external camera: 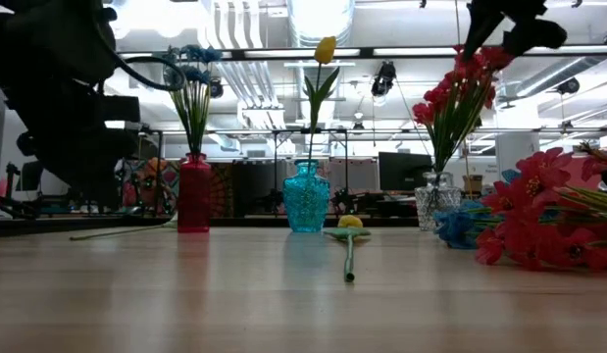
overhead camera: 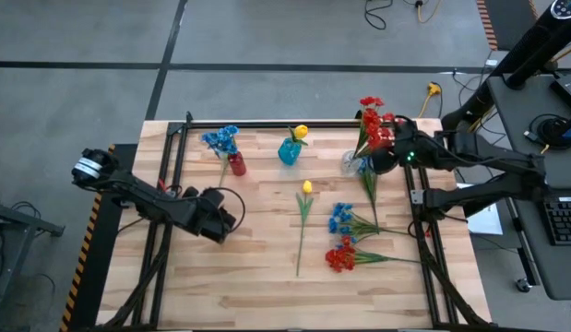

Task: Sort flowers into vase by color
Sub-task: Put the left yellow flower into the blue vase

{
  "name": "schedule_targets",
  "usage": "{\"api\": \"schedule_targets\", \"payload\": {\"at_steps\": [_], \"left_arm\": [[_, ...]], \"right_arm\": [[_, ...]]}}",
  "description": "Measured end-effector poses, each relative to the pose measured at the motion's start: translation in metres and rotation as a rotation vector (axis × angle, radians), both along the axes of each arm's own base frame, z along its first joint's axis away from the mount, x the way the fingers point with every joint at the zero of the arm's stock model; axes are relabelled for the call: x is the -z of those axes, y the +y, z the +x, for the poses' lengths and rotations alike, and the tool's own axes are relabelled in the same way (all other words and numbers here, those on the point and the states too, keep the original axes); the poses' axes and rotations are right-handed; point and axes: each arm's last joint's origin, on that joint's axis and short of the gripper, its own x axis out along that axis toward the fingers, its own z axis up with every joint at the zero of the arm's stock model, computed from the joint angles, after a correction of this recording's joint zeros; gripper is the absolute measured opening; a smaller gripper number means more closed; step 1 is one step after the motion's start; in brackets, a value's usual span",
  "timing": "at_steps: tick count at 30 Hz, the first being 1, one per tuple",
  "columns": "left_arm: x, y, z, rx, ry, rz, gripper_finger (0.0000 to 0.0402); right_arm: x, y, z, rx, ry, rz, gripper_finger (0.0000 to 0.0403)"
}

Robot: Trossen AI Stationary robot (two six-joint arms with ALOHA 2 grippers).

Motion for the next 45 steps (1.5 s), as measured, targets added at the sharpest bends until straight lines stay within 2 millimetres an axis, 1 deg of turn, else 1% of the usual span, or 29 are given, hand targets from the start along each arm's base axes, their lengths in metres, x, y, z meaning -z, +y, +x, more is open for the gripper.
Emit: {"api": "schedule_targets", "payload": {"at_steps": [5, 11, 20, 22, 24, 31, 33, 41, 45], "left_arm": [[0.003, 0.009, 0.003, -0.055, 0.003, 0.027, 0.0160], [0.015, 0.021, 0.003, -0.147, 0.076, -0.022, 0.0160], [0.032, 0.023, 0.009, -0.166, 0.119, -0.012, 0.0155], [0.035, 0.023, 0.011, -0.168, 0.123, -0.007, 0.0145], [0.037, 0.023, 0.012, -0.175, 0.128, -0.004, 0.0126], [0.037, 0.022, 0.013, -0.203, 0.101, -0.031, 0.0031], [0.037, 0.022, 0.011, -0.205, 0.105, -0.038, 0.0010], [0.034, 0.022, 0.008, -0.232, 0.111, -0.077, 0.0001], [0.030, 0.018, 0.006, -0.225, 0.131, -0.117, 0.0001]], "right_arm": [[-0.011, -0.001, 0.008, -0.041, -0.008, 0.002, 0.0242], [-0.023, 0.000, 0.015, -0.103, -0.029, 0.027, 0.0242], [-0.039, 0.002, 0.016, -0.155, -0.071, 0.068, 0.0242], [-0.041, 0.002, 0.015, -0.154, -0.075, 0.069, 0.0242], [-0.041, 0.002, 0.015, -0.155, -0.077, 0.069, 0.0242], [-0.041, 0.002, 0.015, -0.154, -0.078, 0.072, 0.0242], [-0.041, 0.002, 0.014, -0.153, -0.073, 0.073, 0.0242], [-0.039, 0.003, 0.013, -0.155, -0.046, 0.076, 0.0242], [-0.039, 0.002, 0.013, -0.166, -0.039, 0.066, 0.0242]]}}
